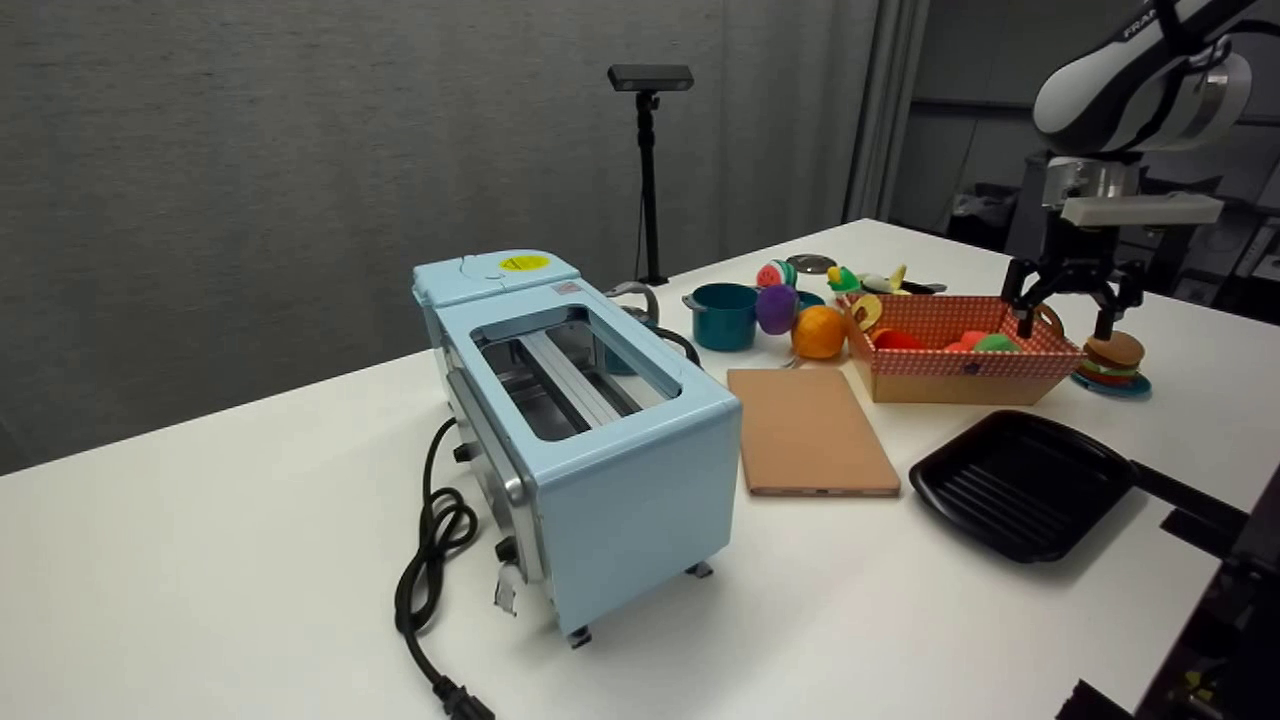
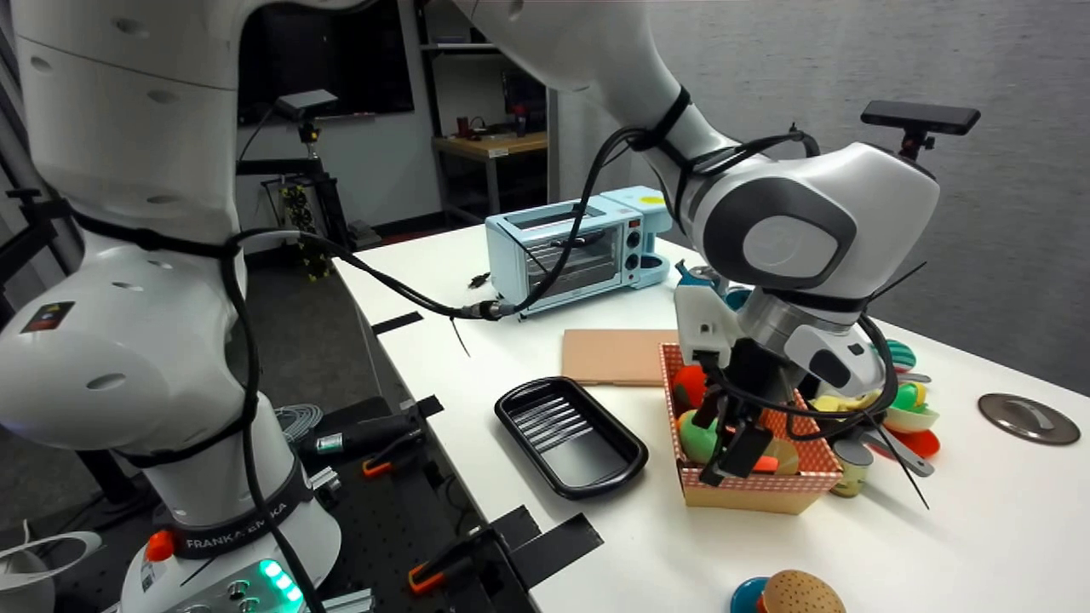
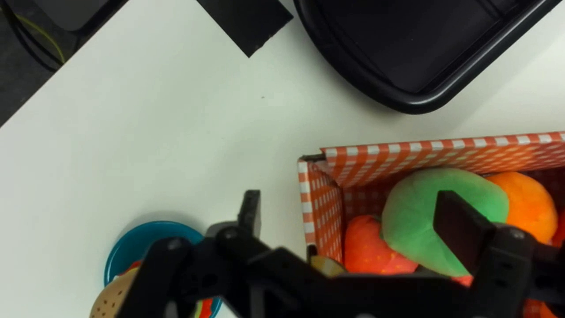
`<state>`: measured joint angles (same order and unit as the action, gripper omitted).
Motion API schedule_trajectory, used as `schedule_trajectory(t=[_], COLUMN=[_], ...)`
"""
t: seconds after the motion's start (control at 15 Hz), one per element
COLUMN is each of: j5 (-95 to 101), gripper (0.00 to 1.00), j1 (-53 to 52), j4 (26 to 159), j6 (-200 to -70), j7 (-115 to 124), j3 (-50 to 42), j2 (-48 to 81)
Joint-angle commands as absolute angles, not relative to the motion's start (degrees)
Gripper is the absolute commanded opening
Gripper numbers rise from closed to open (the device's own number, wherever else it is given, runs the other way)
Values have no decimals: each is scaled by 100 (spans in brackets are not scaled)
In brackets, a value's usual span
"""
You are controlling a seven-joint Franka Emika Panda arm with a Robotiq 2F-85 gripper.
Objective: Place the pear plush toy on the oven tray
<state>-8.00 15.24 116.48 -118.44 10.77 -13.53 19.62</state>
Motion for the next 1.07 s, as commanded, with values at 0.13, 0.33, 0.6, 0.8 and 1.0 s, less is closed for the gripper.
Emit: schedule_trajectory(t=[0.13,0.33,0.6,0.8,1.0], j5=[-911,-862,-895,-917,-977], gripper=[100,100,100,100,100], j1=[1520,1436,1319,1256,1246], j4=[10889,10499,10142,10020,10004], j6=[-11666,-11591,-11586,-11606,-11643], j7=[1027,1088,1107,1092,1069], j3=[-1261,-1162,-995,-875,-797], j2=[2385,2504,2724,2901,3082])
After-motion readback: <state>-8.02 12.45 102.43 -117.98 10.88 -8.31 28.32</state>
